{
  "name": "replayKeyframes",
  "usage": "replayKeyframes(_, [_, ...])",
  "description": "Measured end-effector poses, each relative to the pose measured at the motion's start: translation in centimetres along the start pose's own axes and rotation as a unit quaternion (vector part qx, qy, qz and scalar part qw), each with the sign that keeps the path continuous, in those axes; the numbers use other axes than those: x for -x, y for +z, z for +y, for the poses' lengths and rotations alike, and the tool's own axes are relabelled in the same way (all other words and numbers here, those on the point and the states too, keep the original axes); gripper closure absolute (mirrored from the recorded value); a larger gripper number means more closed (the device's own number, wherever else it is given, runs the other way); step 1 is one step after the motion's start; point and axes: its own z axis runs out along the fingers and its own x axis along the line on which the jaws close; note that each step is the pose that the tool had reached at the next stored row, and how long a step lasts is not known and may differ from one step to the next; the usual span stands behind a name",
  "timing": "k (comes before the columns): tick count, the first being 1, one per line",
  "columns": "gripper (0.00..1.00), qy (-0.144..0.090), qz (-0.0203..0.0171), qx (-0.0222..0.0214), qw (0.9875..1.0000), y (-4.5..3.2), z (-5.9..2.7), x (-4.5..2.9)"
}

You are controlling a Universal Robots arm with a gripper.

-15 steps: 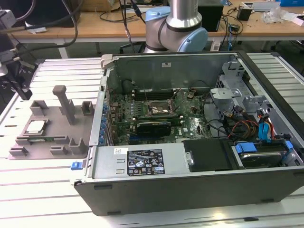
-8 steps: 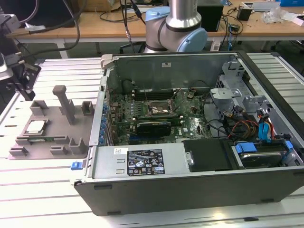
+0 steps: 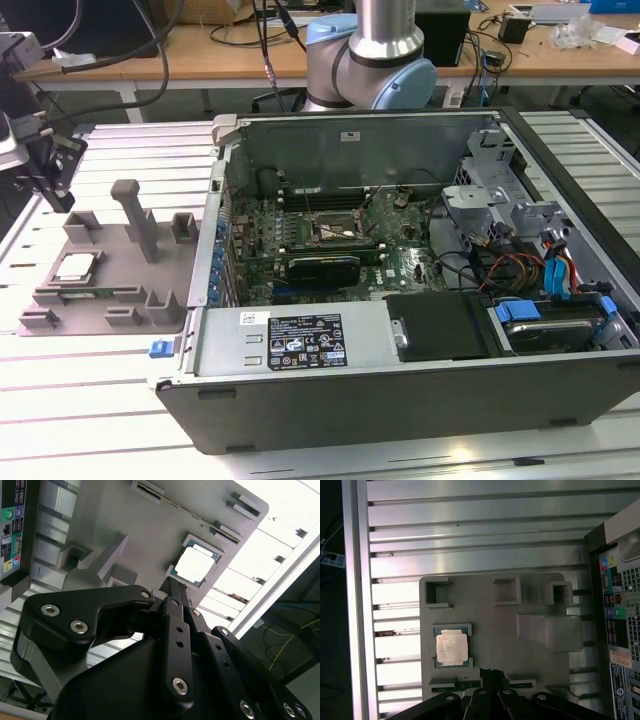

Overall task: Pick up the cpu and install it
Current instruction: 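Pick up the cpu and move it towards the insertion slot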

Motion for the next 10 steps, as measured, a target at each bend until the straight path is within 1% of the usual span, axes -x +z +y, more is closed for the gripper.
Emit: replayKeyframes(10, [0.89, 0.0, 0.0, 0.0, 1.0, 0.05, 0.0, 0.0])
